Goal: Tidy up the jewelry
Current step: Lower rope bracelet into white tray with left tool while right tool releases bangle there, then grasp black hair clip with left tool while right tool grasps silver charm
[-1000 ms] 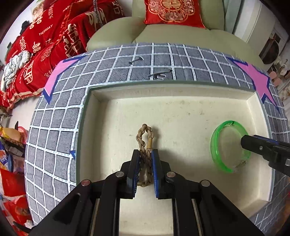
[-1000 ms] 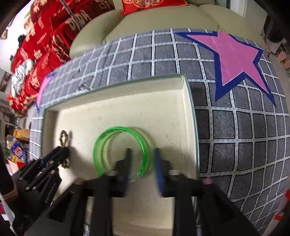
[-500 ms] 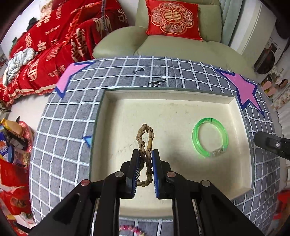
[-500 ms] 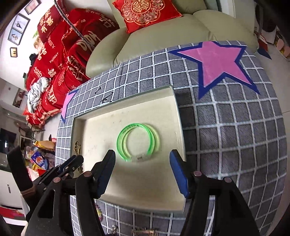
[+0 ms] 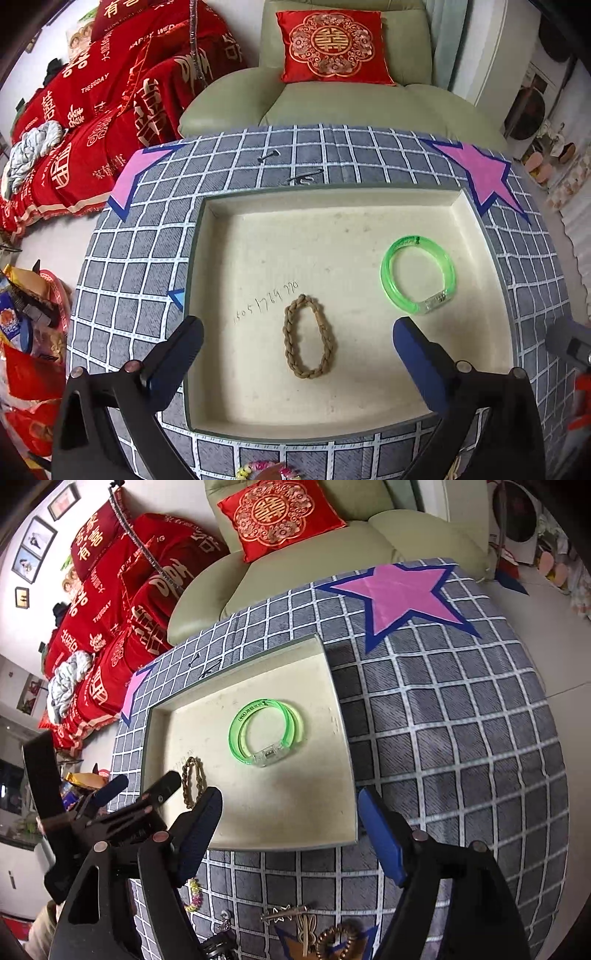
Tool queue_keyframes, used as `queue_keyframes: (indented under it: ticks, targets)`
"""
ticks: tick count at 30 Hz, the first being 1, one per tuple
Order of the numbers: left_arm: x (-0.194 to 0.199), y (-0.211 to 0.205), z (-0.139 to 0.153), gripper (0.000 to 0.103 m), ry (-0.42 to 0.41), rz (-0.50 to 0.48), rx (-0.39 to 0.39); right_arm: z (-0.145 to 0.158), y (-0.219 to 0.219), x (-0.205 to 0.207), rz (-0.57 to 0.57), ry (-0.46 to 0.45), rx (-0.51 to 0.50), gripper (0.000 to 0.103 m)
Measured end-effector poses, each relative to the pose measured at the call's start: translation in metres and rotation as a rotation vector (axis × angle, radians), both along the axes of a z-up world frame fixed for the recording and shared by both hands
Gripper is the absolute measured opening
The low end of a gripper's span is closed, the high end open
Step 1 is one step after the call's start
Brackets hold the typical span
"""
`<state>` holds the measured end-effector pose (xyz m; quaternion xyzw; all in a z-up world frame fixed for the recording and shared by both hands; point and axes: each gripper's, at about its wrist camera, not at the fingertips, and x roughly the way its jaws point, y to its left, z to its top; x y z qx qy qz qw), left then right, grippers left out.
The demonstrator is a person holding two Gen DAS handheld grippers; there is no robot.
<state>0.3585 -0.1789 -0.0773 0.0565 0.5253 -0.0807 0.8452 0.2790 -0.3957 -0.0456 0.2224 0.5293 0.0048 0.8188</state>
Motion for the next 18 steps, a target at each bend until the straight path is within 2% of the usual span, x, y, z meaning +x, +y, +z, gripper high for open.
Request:
queue_keyframes:
  ticks: [3, 4, 7, 9, 15, 18]
  targets:
    - [-0.011, 0.005, 0.011, 0.103, -0.028, -0.003, -0.010, 0.005, -0.001, -0.009, -0.013, -0.013, -0.008, 0.080]
    - [-0.016, 0.006, 0.014, 0.103, -0.042, -0.009, 0.000, 0.007, -0.001, -0.011, -0.015, -0.016, -0.010, 0.084]
    - [-0.035, 0.009, 0.021, 0.103, -0.076, -0.021, 0.064, 0.011, 0.001, -0.022, -0.017, -0.023, -0.023, 0.085]
    - [-0.049, 0.014, 0.021, 0.103, -0.068, -0.029, 0.083, 0.011, 0.002, -0.030, -0.020, -0.023, -0.024, 0.086]
    - [-0.096, 0.044, 0.020, 0.103, -0.018, -0.024, 0.032, 0.010, 0.006, -0.063, -0.039, -0.020, 0.003, 0.088]
    - [-0.125, 0.055, 0.013, 0.103, -0.002, -0.046, 0.051, 0.006, 0.008, -0.084, -0.049, -0.013, 0.012, 0.089]
